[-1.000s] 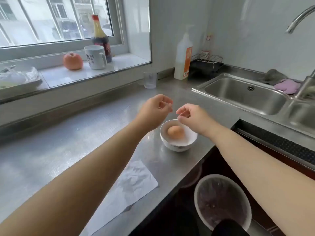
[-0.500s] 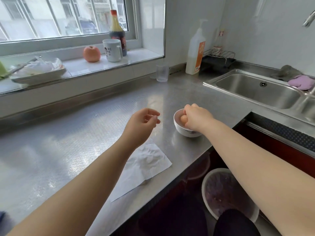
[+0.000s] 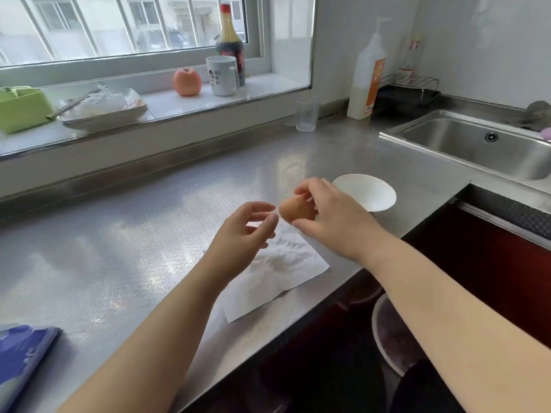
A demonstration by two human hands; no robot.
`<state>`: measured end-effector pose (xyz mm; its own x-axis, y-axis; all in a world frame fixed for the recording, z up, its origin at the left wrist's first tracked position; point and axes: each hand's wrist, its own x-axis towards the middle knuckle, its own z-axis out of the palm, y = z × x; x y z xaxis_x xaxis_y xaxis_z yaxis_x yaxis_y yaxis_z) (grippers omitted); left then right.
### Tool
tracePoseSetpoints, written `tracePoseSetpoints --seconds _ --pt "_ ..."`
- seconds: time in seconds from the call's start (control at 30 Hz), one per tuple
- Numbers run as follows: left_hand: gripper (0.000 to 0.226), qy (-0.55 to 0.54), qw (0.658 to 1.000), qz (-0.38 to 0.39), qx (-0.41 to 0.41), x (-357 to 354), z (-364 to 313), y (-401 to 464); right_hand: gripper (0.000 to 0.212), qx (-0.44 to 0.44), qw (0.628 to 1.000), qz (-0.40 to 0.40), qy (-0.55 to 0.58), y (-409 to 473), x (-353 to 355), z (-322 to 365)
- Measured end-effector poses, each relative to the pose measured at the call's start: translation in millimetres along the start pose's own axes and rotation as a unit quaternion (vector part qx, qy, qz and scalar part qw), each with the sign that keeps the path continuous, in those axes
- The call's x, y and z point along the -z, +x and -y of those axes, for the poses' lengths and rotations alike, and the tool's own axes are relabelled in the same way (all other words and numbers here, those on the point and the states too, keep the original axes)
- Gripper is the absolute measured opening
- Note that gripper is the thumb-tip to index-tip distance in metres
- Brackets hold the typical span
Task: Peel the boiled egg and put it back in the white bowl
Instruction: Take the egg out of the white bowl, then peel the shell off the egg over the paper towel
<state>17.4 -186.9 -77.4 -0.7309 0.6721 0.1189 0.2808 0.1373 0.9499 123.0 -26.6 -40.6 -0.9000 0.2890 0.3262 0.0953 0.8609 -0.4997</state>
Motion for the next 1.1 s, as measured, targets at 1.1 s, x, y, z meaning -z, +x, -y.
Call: tracePoseSetpoints --seconds 1.1 --pt "0.056 0.06 0.998 0.006 -0.006 25 -2 -11 0.01 -0.123 0.939 -0.139 0.29 -26 -66 15"
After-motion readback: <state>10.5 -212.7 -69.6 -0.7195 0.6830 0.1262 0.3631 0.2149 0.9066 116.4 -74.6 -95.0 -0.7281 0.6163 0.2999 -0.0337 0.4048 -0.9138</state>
